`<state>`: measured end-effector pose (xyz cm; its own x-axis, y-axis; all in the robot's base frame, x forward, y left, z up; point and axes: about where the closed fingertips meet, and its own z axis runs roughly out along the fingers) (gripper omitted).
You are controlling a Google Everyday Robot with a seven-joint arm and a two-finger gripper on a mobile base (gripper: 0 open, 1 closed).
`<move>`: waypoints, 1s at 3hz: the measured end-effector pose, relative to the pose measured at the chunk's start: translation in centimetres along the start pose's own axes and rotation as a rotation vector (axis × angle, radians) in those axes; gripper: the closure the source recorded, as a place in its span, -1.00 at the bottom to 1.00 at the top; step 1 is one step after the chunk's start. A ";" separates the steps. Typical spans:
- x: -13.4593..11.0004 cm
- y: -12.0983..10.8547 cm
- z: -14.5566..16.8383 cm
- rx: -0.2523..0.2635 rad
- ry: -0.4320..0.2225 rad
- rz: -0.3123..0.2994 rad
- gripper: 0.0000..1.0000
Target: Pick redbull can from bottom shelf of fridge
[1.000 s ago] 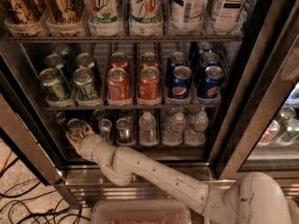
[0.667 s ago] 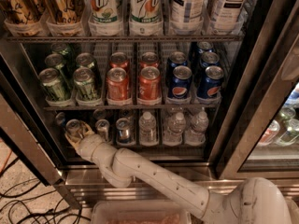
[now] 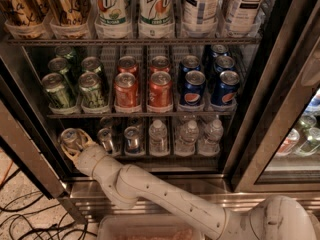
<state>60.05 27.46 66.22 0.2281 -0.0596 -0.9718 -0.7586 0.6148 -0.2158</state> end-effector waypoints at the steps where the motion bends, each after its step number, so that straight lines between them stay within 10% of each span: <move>1: -2.2 1.0 -0.9 -0.002 -0.014 -0.039 1.00; 3: -2.8 2.3 -2.7 -0.028 0.015 -0.041 1.00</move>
Offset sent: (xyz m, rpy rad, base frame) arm -0.0268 -0.0012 0.0259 -0.0234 -0.0542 -0.0013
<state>56.05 26.92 68.23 0.2508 -0.0961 -0.9633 -0.7658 0.5890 -0.2581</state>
